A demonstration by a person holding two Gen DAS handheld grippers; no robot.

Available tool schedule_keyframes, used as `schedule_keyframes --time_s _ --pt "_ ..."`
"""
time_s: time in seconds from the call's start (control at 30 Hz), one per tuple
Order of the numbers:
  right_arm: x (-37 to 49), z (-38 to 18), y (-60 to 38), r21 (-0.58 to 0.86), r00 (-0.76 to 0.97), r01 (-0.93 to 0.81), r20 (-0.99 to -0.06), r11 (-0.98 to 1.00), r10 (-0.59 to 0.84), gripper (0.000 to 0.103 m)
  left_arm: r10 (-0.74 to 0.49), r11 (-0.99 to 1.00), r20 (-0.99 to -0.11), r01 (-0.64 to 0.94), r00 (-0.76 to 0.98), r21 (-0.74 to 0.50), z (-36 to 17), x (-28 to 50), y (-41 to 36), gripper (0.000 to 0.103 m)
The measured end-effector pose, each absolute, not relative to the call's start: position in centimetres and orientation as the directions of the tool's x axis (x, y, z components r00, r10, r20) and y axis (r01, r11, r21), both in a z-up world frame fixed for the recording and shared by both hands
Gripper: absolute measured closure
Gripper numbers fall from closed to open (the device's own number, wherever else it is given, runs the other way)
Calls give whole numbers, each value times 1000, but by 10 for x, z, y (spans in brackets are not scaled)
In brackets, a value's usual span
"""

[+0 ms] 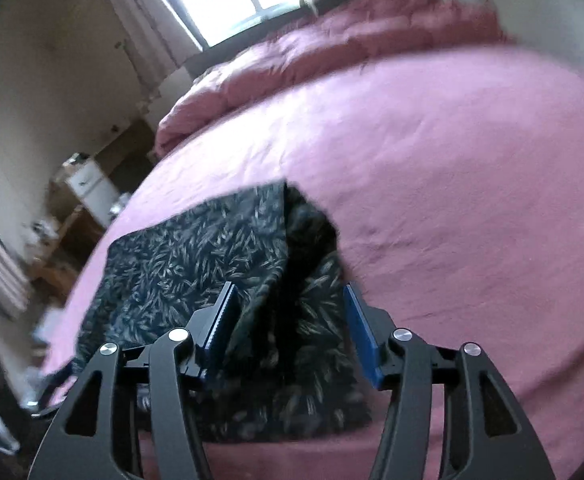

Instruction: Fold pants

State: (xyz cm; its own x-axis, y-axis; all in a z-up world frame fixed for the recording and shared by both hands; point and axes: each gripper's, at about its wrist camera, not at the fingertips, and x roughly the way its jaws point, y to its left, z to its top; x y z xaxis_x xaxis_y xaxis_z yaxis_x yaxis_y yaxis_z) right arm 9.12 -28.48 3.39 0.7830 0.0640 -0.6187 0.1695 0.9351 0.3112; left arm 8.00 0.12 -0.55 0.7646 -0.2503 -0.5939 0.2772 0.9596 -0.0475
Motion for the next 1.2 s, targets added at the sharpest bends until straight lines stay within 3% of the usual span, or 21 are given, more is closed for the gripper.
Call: schedule_keyframes --time_s 0.07,0.13,0.3,0.4,0.47,0.57,0.73,0.87,1.0,1.2 --pt "76 49 -277 238 816 155 -578 959 12 50 -243 959 -559 283 793 -17 0 68 -3 14" --pt "69 55 -274 224 824 146 -566 964 6 46 -229 959 -569 285 790 9 3 75 -5 13" --pt "83 21 -288 153 689 289 -719 945 -94 45 -216 962 -652 271 727 -17 -13 93 -2 8" --pt "87 8 -310 207 661 366 -744 907 -96 44 -223 965 -655 259 722 -44 -13 91 5 7" --pt "88 9 -308 169 662 373 -737 912 -135 44 -219 967 -657 249 722 -49 -13 87 7 7" --pt "73 22 -306 223 724 352 -681 909 -113 44 -203 974 -629 222 750 -50 -6 74 11 2" --pt "41 40 -282 232 774 306 -625 923 -99 32 -161 985 -600 169 783 -44 3 48 13 2" --pt "13 45 -254 193 800 252 -593 948 -92 14 -104 992 -581 123 807 -6 11 25 13 2" --pt "-11 45 -233 206 813 253 -574 945 -93 3 -141 989 -561 144 816 -40 19 0 15 2" --pt "-41 35 -193 119 798 236 -590 964 -123 3 -158 987 -566 145 809 -68 29 -19 17 2"
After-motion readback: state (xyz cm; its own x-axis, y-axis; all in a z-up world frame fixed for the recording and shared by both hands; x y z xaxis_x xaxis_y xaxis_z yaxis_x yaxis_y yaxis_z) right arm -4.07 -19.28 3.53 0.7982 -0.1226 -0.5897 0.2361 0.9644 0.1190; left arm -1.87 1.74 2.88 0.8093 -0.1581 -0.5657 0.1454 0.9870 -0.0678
